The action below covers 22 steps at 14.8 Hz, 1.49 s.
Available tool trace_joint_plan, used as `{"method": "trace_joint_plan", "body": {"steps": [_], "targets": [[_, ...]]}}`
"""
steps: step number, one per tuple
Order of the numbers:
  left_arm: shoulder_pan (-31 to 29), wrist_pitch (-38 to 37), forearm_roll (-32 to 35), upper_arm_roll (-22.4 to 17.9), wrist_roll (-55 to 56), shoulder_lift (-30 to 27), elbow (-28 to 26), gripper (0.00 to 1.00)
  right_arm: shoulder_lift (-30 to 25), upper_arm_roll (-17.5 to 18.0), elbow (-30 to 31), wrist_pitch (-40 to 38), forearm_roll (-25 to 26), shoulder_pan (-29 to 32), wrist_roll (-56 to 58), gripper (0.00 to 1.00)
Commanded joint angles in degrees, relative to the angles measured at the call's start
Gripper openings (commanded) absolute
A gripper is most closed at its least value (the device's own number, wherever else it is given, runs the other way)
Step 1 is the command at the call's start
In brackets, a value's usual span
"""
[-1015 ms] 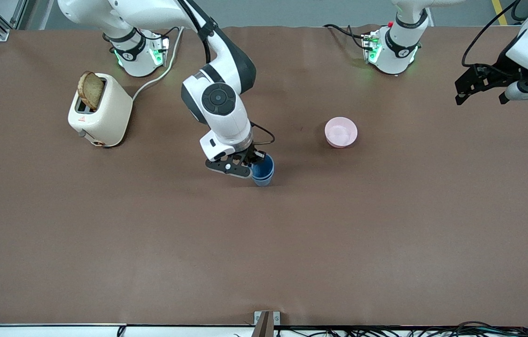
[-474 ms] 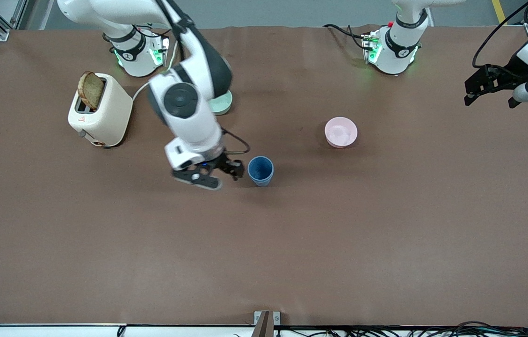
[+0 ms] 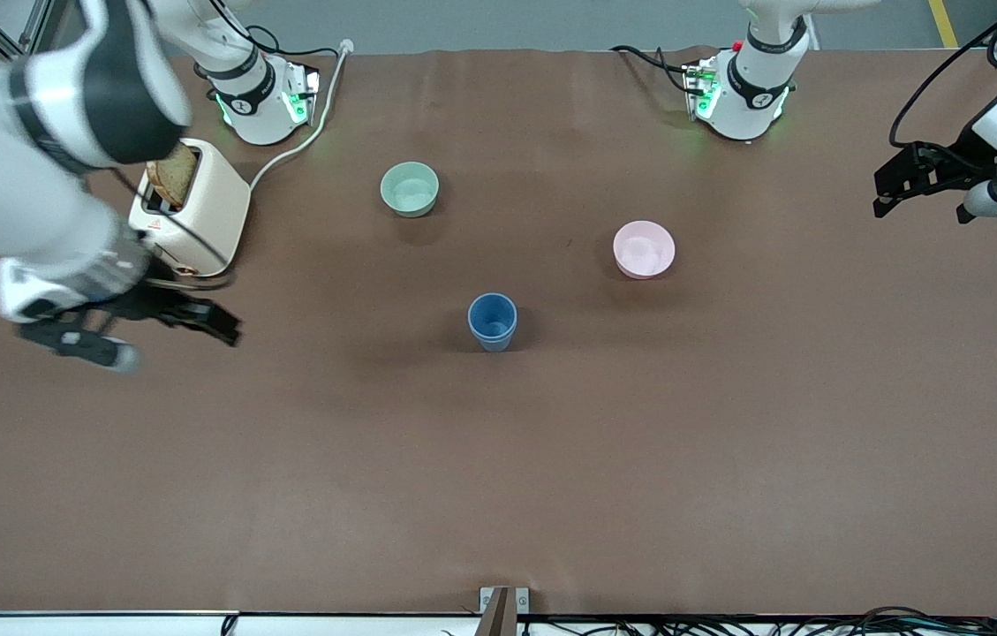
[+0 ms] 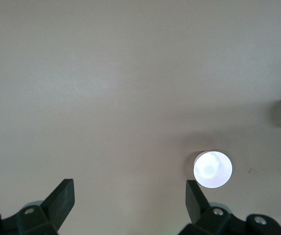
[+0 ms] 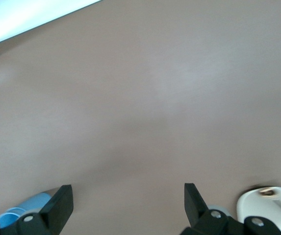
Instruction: Stack blue cups with both arms
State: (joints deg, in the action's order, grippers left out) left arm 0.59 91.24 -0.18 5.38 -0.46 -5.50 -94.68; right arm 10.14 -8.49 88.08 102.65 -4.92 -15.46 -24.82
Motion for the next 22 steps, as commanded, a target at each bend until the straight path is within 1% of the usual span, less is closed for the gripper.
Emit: {"method": "trace_joint_plan", "body": {"steps": [1, 4, 5, 6, 7, 10, 11, 14, 16, 17, 22], "targets": [[0.1, -0.6, -0.2, -0.1, -0.6, 0.7, 1.4, 1.0, -4.8, 1.5, 1.8, -3.3, 0.9, 7.1, 6.9, 1.0], [-0.1, -0.6, -0.3, -0.1, -0.7, 0.6, 1.3, 1.0, -7.8, 1.4, 1.6, -7.9, 1.1, 12.9, 11.8, 1.0], [-0.3, -0.7, -0.3, -0.1, -0.8, 0.4, 1.3, 1.0, -8.7, 1.5, 1.6, -9.1, 2.4, 14.2, 12.8, 1.0], [-0.4, -0.7, -0.2, -0.1, -0.8, 0.1, 1.3, 1.0, -9.8, 1.5, 1.5, -10.6, 3.8, 15.0, 14.3, 1.0], [-0.4, -0.7, -0.2, -0.1, -0.8, 0.1, 1.2, 1.0, -11.1, 1.4, 1.5, -12.5, 4.1, 15.3, 15.2, 1.0], [-0.5, -1.5, -0.3, -0.2, -0.8, 0.1, 1.3, 1.0, -15.0, 1.5, 1.7, -18.0, 4.4, 16.1, 18.1, 1.0], [-0.4, -1.5, -0.3, -0.2, -0.8, 0.1, 1.3, 1.0, -16.5, 1.6, 2.3, -18.3, 4.4, 15.9, 18.8, 1.0], [-0.5, -1.5, -0.3, -0.2, -0.8, 0.1, 1.3, 1.0, -16.4, 1.7, 1.3, -18.5, 4.4, 16.1, 20.8, 1.0], [-0.5, -1.5, -0.3, -0.2, -0.8, 0.1, 1.3, 1.0, -14.7, 1.6, -2.4, -18.6, 4.5, 16.4, 23.5, 1.0], [-0.6, -1.6, -0.3, -0.3, -0.8, 0.1, 1.2, 1.0, -13.5, 1.6, -3.3, -18.6, 4.4, 16.4, 23.7, 1.0], [-0.6, -1.8, -0.3, -0.5, -0.8, 0.1, 1.2, 1.0, -11.8, 1.5, -4.7, -18.5, 3.7, 16.5, 23.9, 1.0]]}}
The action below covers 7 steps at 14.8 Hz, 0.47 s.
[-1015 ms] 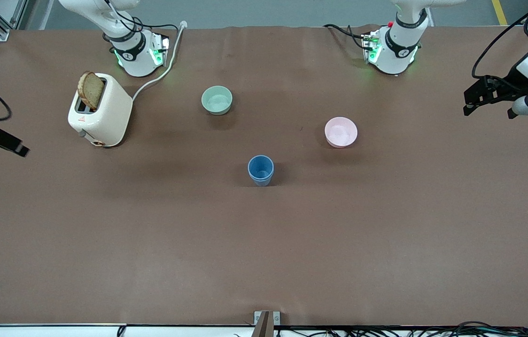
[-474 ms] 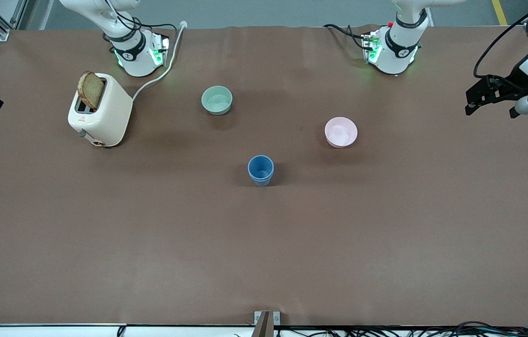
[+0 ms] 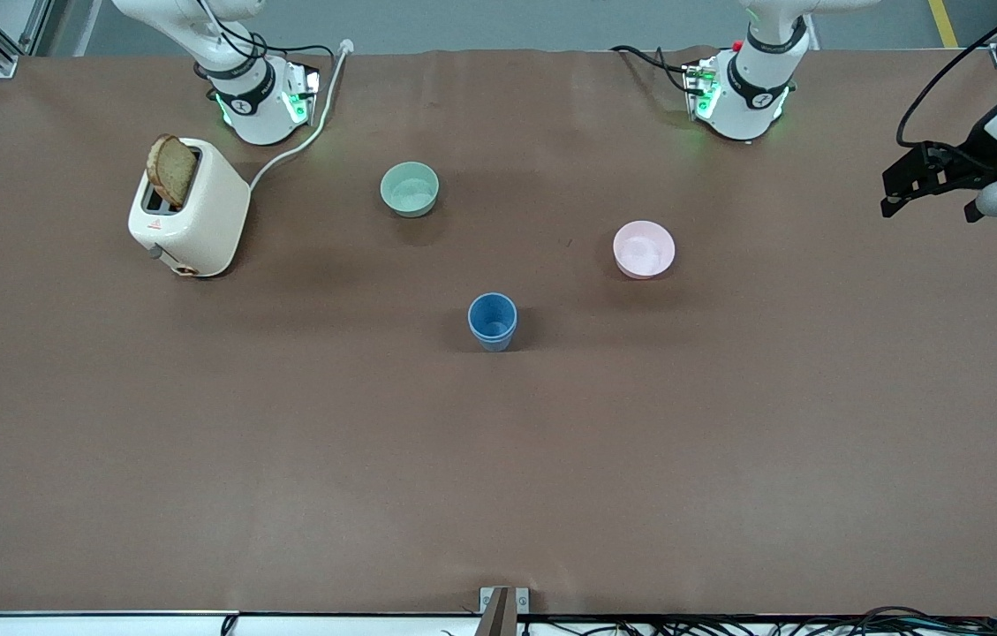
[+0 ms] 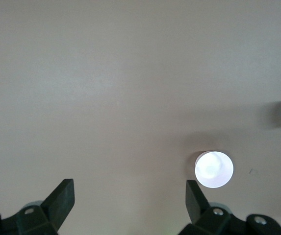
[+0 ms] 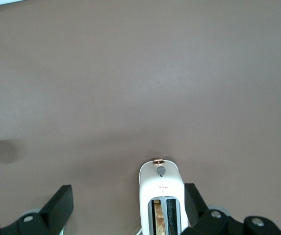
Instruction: Stack blue cups with both arms
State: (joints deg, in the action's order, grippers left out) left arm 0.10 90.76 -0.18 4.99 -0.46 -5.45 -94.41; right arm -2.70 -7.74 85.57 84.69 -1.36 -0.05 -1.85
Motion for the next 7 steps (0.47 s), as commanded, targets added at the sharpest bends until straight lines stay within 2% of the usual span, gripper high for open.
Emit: {"method": "trace_joint_plan", "body": {"steps": [1, 7], "targets": [[-0.1, -1.3, -0.5, -0.2, -0.8, 0.0, 1.0, 1.0, 1.0, 0.8, -2.2, -0.7, 0.3, 0.8, 0.9, 1.0], [0.0, -1.3, -0.3, -0.2, -0.9, 0.4, 1.2, 1.0, 0.9, 1.1, -1.7, -2.3, 0.4, 0.3, 4.9, 1.0]]}}
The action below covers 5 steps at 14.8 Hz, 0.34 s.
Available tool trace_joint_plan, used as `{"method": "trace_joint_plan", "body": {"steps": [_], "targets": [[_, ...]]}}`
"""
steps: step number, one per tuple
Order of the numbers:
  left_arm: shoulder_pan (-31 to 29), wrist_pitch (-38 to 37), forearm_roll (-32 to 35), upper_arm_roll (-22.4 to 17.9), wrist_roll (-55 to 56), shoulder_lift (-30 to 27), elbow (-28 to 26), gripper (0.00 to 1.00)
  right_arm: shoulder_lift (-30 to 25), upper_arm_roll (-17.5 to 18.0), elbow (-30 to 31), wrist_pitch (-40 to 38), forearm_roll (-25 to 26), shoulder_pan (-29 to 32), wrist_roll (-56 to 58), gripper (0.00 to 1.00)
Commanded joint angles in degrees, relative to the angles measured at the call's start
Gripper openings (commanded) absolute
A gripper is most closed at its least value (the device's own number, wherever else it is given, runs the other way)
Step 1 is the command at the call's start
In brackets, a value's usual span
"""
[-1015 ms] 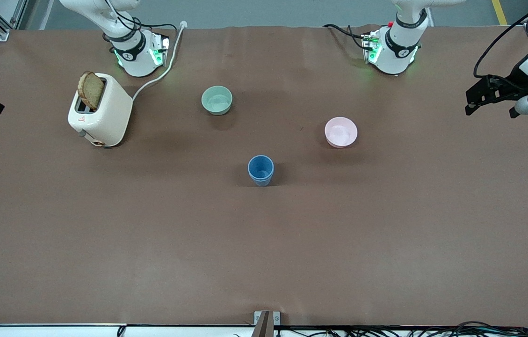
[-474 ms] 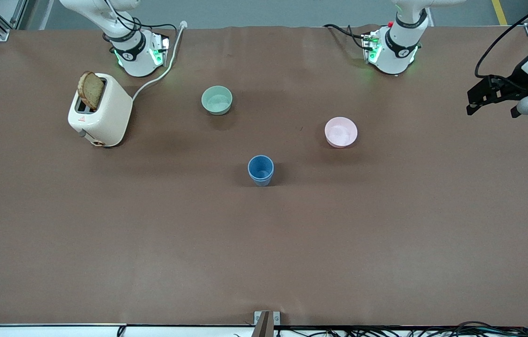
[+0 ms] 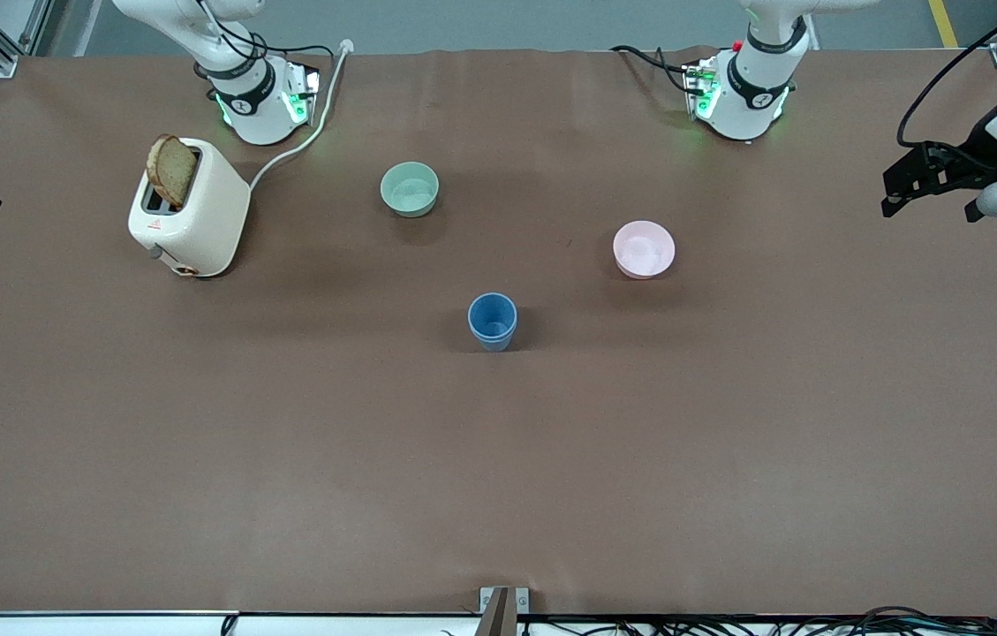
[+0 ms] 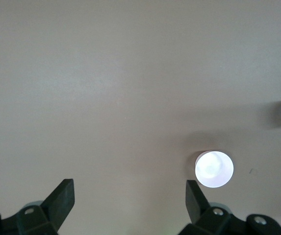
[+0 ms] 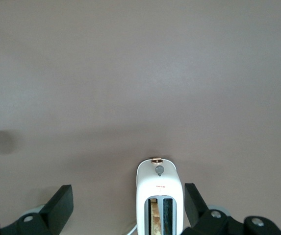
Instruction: Stack blue cups with both arms
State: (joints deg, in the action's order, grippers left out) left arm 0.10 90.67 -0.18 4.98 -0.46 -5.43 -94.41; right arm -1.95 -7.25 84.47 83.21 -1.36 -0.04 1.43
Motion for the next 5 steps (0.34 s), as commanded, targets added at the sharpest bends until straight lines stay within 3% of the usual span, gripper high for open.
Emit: {"method": "trace_joint_plan", "body": {"steps": [1, 5], "targets": [[0.0, -1.2, -0.4, -0.1, -0.9, 0.4, 1.2, 1.0, 0.0, 1.2, -0.4, -1.5, 0.4, 0.7, 1.5, 1.0], [0.0, -1.2, -0.2, -0.1, -0.9, 0.6, 1.3, 1.0, 0.0, 6.8, -0.5, -2.7, 0.7, 5.8, 1.6, 1.0]]}}
